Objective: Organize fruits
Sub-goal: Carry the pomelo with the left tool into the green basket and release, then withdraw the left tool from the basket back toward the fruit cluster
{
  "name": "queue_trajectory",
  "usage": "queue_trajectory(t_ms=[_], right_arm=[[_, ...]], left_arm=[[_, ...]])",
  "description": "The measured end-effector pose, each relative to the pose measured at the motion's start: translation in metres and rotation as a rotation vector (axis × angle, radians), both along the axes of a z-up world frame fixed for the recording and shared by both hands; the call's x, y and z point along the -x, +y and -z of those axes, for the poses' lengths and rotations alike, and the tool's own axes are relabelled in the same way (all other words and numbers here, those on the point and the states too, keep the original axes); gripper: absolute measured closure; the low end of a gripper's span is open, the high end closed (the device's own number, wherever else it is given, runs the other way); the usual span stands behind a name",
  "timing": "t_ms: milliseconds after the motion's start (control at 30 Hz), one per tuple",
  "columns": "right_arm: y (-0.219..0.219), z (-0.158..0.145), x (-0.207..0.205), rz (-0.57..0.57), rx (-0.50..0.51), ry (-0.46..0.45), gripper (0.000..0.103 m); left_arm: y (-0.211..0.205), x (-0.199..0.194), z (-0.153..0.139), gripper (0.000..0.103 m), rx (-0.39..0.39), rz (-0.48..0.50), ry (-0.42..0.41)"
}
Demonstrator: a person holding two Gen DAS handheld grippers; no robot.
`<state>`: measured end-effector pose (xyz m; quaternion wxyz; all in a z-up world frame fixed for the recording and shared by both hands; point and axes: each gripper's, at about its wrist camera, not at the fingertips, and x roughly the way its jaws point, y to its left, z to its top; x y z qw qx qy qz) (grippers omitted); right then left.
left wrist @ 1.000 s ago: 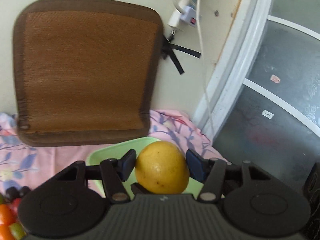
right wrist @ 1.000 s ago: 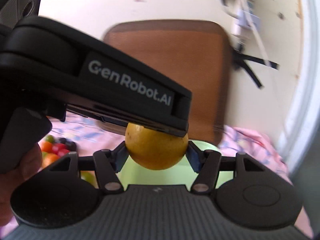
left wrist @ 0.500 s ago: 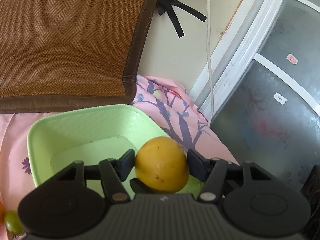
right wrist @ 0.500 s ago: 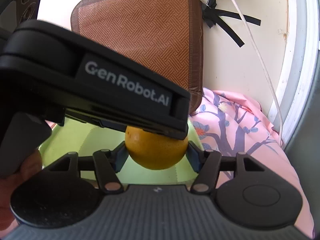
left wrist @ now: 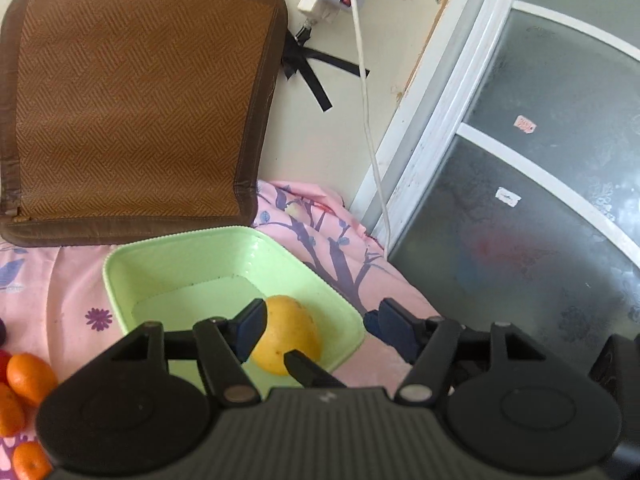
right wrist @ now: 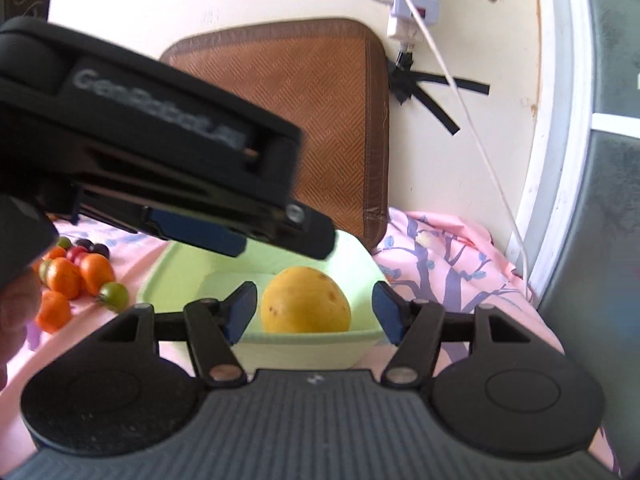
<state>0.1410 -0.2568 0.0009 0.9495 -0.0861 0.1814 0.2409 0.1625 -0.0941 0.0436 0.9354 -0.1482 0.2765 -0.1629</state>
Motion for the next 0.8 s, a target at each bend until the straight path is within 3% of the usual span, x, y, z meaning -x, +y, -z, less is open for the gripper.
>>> queue_trajectory(t_ms=[167,367,533,800], right_arm=[[0.006,-0.005,0.036,0.006,-0.076,-0.012,0.037],[0.03,0.005,0.075,-0.005,-0.146,0.058,0.037],[0.055,0.013,0.089,-0.013,-0.151,0.11,0.037],[0.086,0.022,0.101,0.0,-0.113,0.135,0.037]], left_arm=[[0.033,0.055,-0.003,0.038,-0.022,-0.055,-0.06],[0.078,0.111,0.008,0.038,-0.162,-0.171,-0.104],[0.109,0.136,0.022,0.038,-0.264,-0.245,-0.115],[0.138,0.146,0.04,0.038,-0.284,-0.281,-0.121]])
